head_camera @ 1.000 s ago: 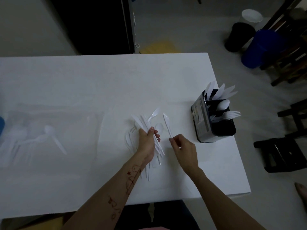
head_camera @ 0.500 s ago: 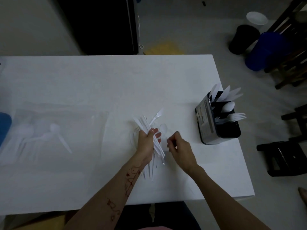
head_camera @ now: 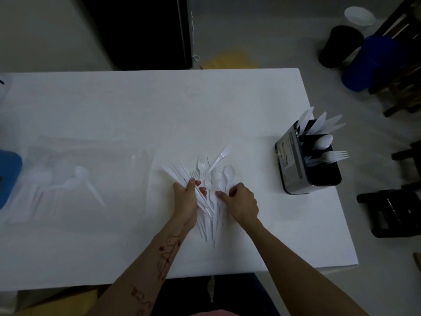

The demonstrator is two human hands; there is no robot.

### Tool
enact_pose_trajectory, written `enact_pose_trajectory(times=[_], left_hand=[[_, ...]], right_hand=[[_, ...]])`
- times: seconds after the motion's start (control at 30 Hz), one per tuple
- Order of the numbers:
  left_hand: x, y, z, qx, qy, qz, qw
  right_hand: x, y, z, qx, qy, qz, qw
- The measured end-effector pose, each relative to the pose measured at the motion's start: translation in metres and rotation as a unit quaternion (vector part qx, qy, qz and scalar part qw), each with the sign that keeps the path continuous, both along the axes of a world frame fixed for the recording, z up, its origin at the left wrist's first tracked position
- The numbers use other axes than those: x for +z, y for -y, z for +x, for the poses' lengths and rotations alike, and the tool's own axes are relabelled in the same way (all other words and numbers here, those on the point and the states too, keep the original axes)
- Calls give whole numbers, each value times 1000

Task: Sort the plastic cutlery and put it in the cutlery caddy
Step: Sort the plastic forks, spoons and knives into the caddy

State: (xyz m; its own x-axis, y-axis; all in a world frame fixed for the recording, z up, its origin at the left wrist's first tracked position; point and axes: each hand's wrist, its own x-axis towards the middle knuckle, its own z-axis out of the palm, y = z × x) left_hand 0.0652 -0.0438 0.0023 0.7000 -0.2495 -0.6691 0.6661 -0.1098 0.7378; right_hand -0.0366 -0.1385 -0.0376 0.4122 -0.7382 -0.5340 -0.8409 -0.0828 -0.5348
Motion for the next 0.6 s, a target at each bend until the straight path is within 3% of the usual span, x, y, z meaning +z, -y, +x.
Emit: enact_pose_trajectory(times=[0.13,0.37,0.5,0.6], left_hand=[[-2,-6,-4,-16,2,7,1000],[3,-2,-16,-25,-18,-19,999],[2,-1,-18,-19,-30,-33,999],[2,0,-18,-11,-34,-31,999]], right_hand=[[-5,8,0,-80,39,43,995],[-3,45,-22,-148,77,12,986],[-6,58,-32,-141,77,-17,987],[-1,49,-35,-101,65,-94,988]])
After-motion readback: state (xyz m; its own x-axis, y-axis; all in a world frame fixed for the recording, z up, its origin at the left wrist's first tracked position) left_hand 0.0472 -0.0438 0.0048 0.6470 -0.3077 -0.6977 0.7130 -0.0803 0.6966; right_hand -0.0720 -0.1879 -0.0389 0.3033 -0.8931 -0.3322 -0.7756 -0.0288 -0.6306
